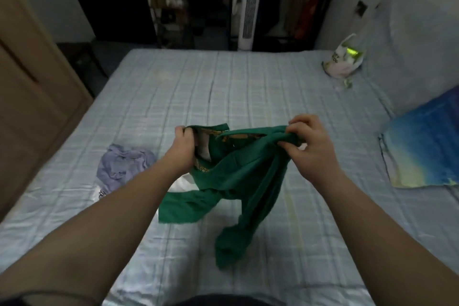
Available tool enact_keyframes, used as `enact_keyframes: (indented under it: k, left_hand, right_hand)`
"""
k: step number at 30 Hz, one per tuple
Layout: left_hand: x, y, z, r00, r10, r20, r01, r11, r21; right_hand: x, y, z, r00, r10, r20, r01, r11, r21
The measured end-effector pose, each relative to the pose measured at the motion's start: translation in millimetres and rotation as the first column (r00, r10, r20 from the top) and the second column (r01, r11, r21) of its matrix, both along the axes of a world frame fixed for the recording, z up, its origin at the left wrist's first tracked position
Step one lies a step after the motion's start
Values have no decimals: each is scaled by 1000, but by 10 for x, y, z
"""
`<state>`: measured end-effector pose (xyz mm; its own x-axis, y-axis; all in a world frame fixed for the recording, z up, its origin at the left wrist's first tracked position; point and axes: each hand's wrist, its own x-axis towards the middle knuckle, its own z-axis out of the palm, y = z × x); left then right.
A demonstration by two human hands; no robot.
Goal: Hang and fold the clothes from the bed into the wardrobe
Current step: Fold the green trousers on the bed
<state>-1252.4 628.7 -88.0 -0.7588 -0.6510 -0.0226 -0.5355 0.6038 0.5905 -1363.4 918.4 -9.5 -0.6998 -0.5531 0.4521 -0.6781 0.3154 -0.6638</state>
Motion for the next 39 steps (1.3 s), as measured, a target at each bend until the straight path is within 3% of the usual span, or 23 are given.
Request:
enact_keyframes:
  k: [2,4,8,11,18,22,28,31,35,37,39]
  left_hand:
    - [-18,-185,312,995,-24,-93,31,997,76]
    - [-12,-532,645,991,-15,-134,16,1000,11]
    - [103,-1259,1469,996,-42,-84,17,961,-277]
    - [229,-1552,2097,974,-189,-123,81,804,-589]
    - [261,-1746,3202,925,-240,-294,15,797,-604]
    - [269,-1886,3603,909,-283,-307,59,816,-576]
    - [466,-2031,3945,850,-451,-273,257,806,-533]
    - [474,-2025,4024,837,-493,-238,303,779,-549]
    - [437,-2060,4072,863,-465,-196,276,761,-587]
    - [423,-2086,4076,871,-422,-252,184,755,-629]
    - [422,-2102,4085,866,-389,-316,123,776,-619]
  right_hand:
    - [-60,-89,216,991,10,-137,-3,998,56]
    - [-121,-180,445,977,35,-212,-7,991,131]
    - [-268,-402,897,954,115,-276,-15,941,339]
    - [-358,-638,1237,931,166,-326,25,861,508]
    - [-519,-1134,1883,911,-11,-411,278,753,596]
    - [-639,-1251,2167,824,-65,-562,428,722,544]
    - [-809,-1231,2704,831,-226,-509,411,865,287]
    - [-777,-1196,2963,896,-94,-434,269,892,363]
    - [-786,-1182,3109,907,7,-421,233,825,514]
    - [-825,-1198,3136,922,-6,-388,177,896,406]
    - [-881,-1209,3141,949,-39,-313,107,974,201]
